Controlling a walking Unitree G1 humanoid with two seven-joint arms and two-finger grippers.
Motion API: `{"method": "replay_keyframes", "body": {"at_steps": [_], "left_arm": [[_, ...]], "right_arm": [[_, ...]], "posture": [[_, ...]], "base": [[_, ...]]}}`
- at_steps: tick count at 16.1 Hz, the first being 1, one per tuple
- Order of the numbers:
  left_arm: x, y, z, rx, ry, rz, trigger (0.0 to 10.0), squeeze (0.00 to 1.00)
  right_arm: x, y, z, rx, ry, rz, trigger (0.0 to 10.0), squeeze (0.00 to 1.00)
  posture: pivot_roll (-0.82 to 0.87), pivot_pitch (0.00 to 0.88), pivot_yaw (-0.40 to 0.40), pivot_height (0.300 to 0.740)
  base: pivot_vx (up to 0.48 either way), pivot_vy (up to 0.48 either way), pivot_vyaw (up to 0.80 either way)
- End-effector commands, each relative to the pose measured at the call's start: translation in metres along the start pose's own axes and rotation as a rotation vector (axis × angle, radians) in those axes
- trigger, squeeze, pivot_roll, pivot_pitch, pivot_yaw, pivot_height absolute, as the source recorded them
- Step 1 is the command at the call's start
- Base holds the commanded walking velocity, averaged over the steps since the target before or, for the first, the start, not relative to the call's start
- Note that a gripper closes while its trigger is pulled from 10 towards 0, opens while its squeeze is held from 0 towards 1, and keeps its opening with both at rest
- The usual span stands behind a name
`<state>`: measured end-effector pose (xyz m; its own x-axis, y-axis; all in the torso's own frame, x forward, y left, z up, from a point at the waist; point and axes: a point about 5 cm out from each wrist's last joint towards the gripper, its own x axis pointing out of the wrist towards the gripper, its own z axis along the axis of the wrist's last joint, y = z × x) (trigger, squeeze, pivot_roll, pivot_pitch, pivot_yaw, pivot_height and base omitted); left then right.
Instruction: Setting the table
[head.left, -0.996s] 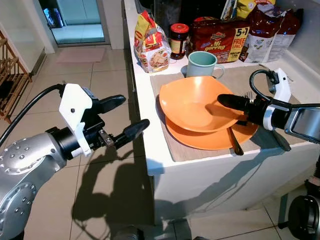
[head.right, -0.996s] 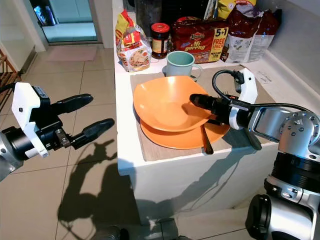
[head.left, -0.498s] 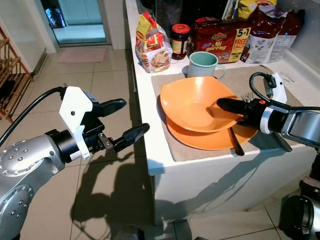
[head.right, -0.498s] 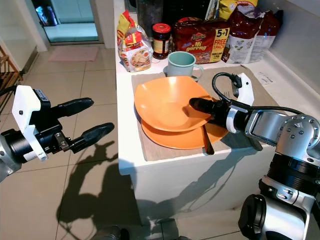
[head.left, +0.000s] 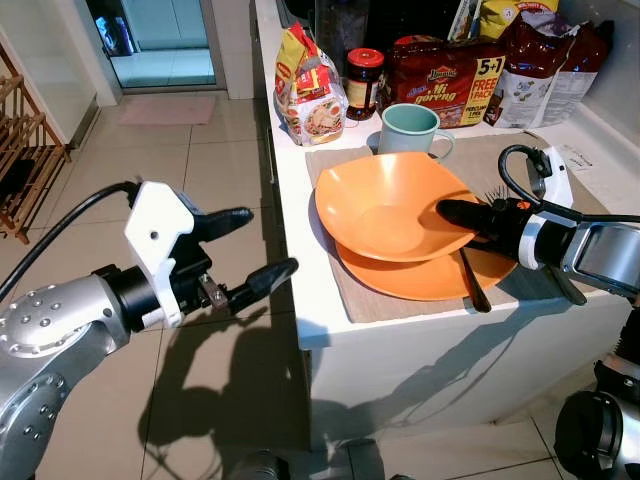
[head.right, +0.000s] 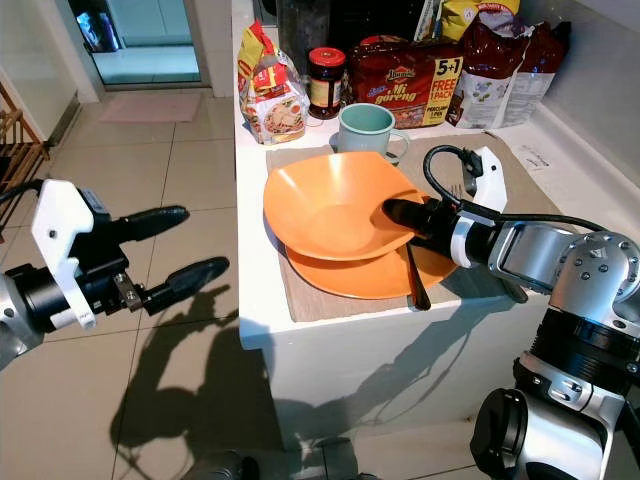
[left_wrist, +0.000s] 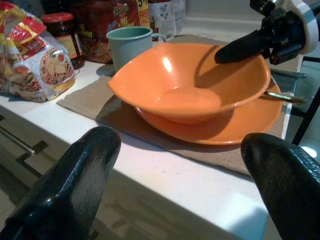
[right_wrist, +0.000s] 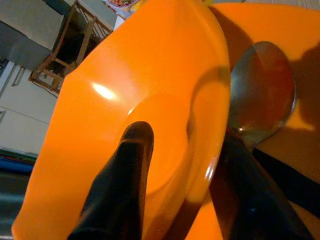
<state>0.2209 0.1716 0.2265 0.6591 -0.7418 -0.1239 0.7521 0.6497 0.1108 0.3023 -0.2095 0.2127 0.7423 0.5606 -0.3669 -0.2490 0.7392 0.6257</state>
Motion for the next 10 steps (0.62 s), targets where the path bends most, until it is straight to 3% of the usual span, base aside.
{"method": "replay_keyframes", "body": {"at_steps": [1, 7, 10], "left_arm": [[0.000, 0.000, -0.001, 0.012, 0.011, 0.002, 10.0, 0.00], [-0.001, 0.011, -0.002, 0.072, 0.025, 0.108, 10.0, 0.00], [-0.001, 0.030, 0.008, 0.106, -0.052, 0.278, 10.0, 0.00]], "right_arm": [[-0.003, 0.009, 0.009, -0.030, -0.034, 0.019, 0.0, 0.00], [-0.008, 0.014, 0.014, -0.001, -0.083, 0.073, 0.0, 0.00], [-0.015, 0.020, 0.022, 0.035, -0.184, 0.199, 0.0, 0.00]], "posture": [[0.07, 0.028, -0.001, 0.740], [0.07, 0.030, -0.003, 0.740], [0.07, 0.033, -0.001, 0.740]], "base": [[0.000, 0.000, 0.00], [0.000, 0.000, 0.00], [0.000, 0.000, 0.00]]}}
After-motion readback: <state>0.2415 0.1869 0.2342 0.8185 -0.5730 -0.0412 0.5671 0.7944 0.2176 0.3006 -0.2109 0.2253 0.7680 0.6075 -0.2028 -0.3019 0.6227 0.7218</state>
